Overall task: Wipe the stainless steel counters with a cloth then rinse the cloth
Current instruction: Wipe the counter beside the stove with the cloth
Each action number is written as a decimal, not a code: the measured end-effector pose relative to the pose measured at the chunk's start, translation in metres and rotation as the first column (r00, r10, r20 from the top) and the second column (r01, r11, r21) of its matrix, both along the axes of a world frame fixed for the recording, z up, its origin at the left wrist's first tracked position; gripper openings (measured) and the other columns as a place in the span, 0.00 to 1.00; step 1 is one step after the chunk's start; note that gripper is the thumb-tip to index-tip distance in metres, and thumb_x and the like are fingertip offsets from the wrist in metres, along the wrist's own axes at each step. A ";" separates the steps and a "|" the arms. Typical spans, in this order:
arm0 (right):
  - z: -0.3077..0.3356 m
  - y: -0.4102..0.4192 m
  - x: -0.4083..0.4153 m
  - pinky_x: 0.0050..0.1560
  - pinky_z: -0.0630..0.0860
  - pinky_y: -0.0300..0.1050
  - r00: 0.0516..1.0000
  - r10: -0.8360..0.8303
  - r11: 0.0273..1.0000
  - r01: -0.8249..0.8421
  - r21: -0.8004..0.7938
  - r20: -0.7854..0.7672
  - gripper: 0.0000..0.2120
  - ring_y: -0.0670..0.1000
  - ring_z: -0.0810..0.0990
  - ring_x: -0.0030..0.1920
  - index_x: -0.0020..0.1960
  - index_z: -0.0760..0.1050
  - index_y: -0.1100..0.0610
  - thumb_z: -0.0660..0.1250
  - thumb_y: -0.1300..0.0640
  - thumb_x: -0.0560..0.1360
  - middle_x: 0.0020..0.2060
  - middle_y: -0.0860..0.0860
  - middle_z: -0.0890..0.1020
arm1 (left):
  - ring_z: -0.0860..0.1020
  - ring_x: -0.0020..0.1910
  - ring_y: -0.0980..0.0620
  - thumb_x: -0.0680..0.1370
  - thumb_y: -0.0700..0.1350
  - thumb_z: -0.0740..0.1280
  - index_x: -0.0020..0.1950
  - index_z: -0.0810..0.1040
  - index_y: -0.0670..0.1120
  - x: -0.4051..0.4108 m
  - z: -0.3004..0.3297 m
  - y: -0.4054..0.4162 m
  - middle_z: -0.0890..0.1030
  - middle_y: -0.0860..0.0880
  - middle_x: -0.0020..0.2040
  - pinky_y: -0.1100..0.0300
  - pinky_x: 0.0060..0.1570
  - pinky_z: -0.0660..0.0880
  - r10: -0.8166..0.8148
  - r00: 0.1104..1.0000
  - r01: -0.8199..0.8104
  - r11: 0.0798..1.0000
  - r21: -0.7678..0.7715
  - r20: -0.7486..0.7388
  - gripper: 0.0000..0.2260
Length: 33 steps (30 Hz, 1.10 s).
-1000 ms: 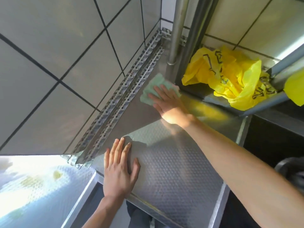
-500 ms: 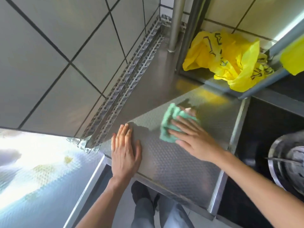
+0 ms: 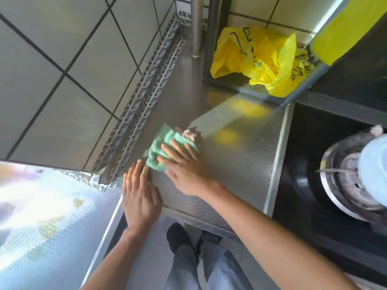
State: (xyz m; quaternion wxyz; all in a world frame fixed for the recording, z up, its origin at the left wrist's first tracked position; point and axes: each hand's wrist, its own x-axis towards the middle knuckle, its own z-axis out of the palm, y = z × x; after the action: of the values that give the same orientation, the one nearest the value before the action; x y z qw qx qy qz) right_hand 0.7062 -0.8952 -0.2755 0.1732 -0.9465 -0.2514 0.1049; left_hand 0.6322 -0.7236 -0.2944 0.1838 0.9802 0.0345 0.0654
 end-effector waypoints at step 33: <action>0.007 -0.118 -0.096 0.81 0.49 0.62 0.917 -0.396 0.905 0.398 -0.150 0.048 0.25 0.58 0.49 0.83 0.81 0.63 0.52 0.60 0.55 0.84 0.82 0.53 0.58 | 0.49 0.86 0.44 0.86 0.55 0.53 0.83 0.61 0.44 -0.034 -0.003 -0.027 0.58 0.46 0.85 0.39 0.83 0.50 -0.199 0.963 0.227 0.963 0.146 -0.182 0.27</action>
State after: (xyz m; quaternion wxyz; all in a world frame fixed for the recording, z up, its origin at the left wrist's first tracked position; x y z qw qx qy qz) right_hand 0.6106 -1.0136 -0.2681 0.1140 -0.9892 -0.0460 0.0793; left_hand 0.5985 -0.7508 -0.2978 0.1042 0.9921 -0.0620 -0.0337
